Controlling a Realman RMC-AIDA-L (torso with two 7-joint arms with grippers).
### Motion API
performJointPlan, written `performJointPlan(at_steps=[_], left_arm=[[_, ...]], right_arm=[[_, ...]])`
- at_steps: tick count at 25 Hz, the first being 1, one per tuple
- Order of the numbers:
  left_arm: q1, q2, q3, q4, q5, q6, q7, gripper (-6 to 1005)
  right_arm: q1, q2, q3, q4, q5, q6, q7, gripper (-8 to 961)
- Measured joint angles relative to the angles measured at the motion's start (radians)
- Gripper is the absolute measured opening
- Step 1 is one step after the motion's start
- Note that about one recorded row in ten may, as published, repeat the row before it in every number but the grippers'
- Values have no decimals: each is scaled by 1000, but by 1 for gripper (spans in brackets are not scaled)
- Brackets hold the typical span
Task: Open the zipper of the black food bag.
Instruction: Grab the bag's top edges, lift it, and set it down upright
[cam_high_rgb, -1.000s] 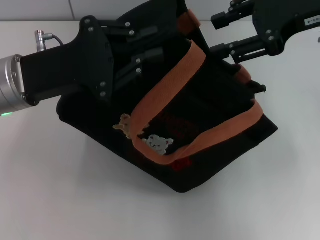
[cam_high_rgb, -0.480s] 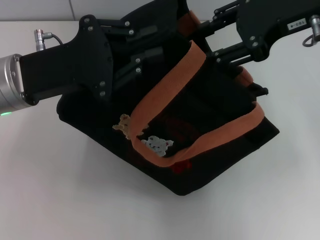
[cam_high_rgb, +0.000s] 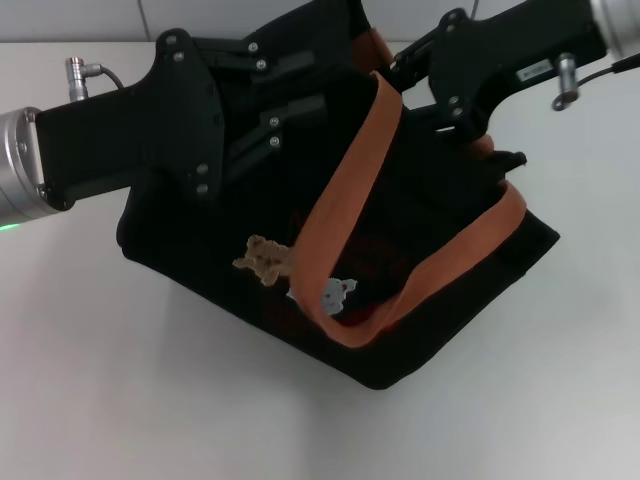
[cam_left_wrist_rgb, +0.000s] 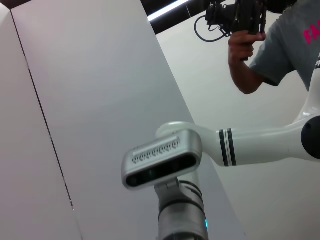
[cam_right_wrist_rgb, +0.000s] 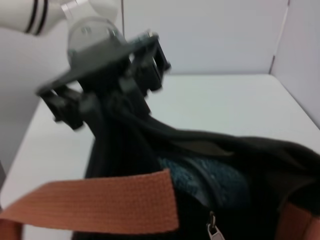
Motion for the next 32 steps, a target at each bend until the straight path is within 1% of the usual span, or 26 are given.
performJointPlan(at_steps=[1, 3, 5, 10, 14, 15, 17, 19, 20, 21, 23, 24, 25, 26, 27, 30, 31, 32], left_arm=[[0, 0, 0, 0, 0, 0, 0, 165], [1, 0, 0, 6, -1, 2, -2, 160], [1, 0, 0, 7, -1, 3, -2, 156], [1, 0, 0, 7, -1, 7, 2, 145], [2, 0, -3, 7, -1, 8, 2, 29], [13, 1, -7, 7, -9, 8, 6, 0], [20, 2, -9, 7, -16, 8, 8, -1], [48, 3, -10, 5, -64, 8, 14, 3], [88, 6, -12, -1, -108, 5, 22, 6], [88, 6, -12, -1, -108, 5, 22, 10], [137, 9, -25, -6, -133, 2, 27, 17], [160, 10, -37, -8, -137, 2, 28, 20], [212, 11, -60, -12, -138, 8, 37, 24], [212, 11, -60, -12, -138, 8, 37, 27], [259, 10, -80, -17, -139, 16, 46, 31], [329, 7, -110, -34, -142, 24, 62, 41], [329, 7, -110, -34, -142, 24, 62, 45], [364, 9, -132, -65, -142, 15, 71, 48]], right_arm=[[0, 0, 0, 0, 0, 0, 0, 478], [3, 15, -2, -12, -18, 6, 0, 464], [4, 26, -2, -28, -24, 9, -5, 381], [-8, 31, -1, -42, 1, 16, -35, 174], [-20, 37, -2, -58, 1, 19, -39, 6], [-30, 38, 1, -71, 1, 17, -39, 5], [-37, 38, 3, -80, 3, 15, -39, 3], [-50, 39, 6, -99, 4, 12, -38, 0], [-60, 40, 7, -109, 5, 12, -37, -1], [-70, 41, 7, -120, 9, 12, -36, -1], [-90, 41, 8, -134, 26, 12, -35, 0], [-101, 42, 8, -140, 39, 11, -36, 1], [-120, 41, 10, -152, 61, 11, -36, 1], [-120, 41, 10, -152, 61, 11, -36, 2], [-129, 40, 14, -155, 74, 12, -37, 2], [-154, 34, 30, -153, 122, 13, -44, 4], [-154, 34, 30, -153, 122, 13, -44, 4], [-158, 34, 32, -150, 127, 12, -47, 4]])
